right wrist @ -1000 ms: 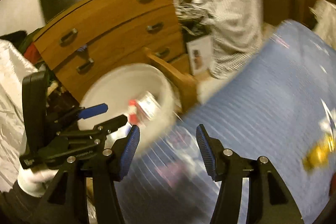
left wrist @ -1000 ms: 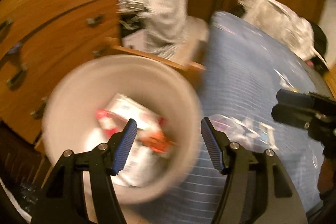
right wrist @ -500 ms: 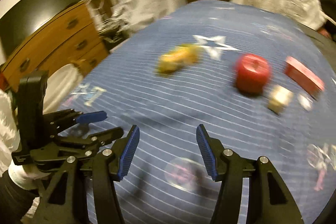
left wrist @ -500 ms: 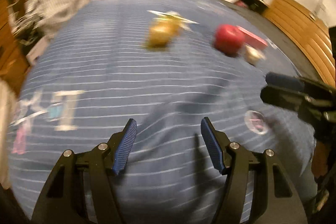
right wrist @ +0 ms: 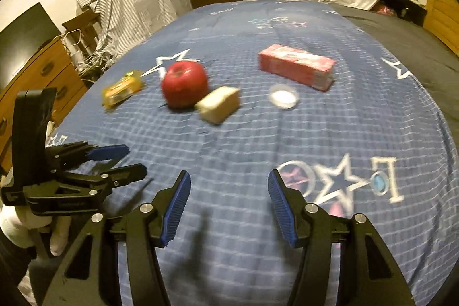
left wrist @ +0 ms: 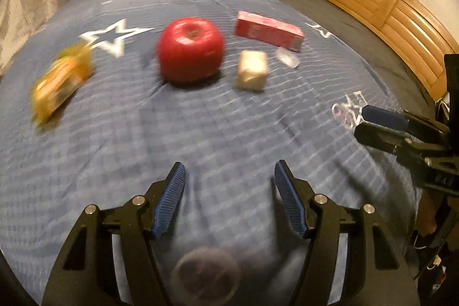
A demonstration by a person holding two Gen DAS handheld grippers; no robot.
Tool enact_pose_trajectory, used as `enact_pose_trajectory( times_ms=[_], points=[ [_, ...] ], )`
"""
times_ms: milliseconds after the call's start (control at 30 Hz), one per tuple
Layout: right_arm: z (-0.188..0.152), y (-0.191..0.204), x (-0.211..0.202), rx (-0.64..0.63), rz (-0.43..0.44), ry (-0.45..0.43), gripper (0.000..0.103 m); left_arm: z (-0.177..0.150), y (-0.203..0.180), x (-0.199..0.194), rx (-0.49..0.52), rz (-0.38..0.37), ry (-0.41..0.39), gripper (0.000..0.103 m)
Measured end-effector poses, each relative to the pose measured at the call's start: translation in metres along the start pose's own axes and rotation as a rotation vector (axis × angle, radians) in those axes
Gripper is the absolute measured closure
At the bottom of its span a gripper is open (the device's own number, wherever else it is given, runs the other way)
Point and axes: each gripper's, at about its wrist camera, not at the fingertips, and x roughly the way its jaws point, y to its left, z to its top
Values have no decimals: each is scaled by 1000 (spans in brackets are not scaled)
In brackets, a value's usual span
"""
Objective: Collect trash
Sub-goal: 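Move both tools back over the bed toward the sponge and plastic cup, then grasp the white sponge with the left gripper while the right grasps the clear plastic cup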
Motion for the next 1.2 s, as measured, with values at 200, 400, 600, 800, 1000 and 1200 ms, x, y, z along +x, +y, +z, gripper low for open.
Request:
enact_pose_trajectory(
  times_ms=[200, 400, 600, 800, 1000, 1200],
  points=[
    [29, -25, 18, -28, -30, 2, 45, 39, -26, 36, 34, -6, -8, 42],
    [47, -45, 39, -24, -37, 19, 45, 64, -31, 56, 16, 8, -17, 42],
    [47, -58, 51, -22, -24, 26, 45, 74, -38, 64, 38, 36, -23, 46],
    [51, -60, 63, -41, -4, 33, 45, 82, -37, 71, 32, 73, -28, 72],
    [68, -62, 75, -42, 22, 38, 45, 82, -36, 79, 34, 80, -19, 71],
    [66, -62, 83, -34, 30, 45, 45, 86, -34, 84, 21, 70, -24, 71]
  ],
)
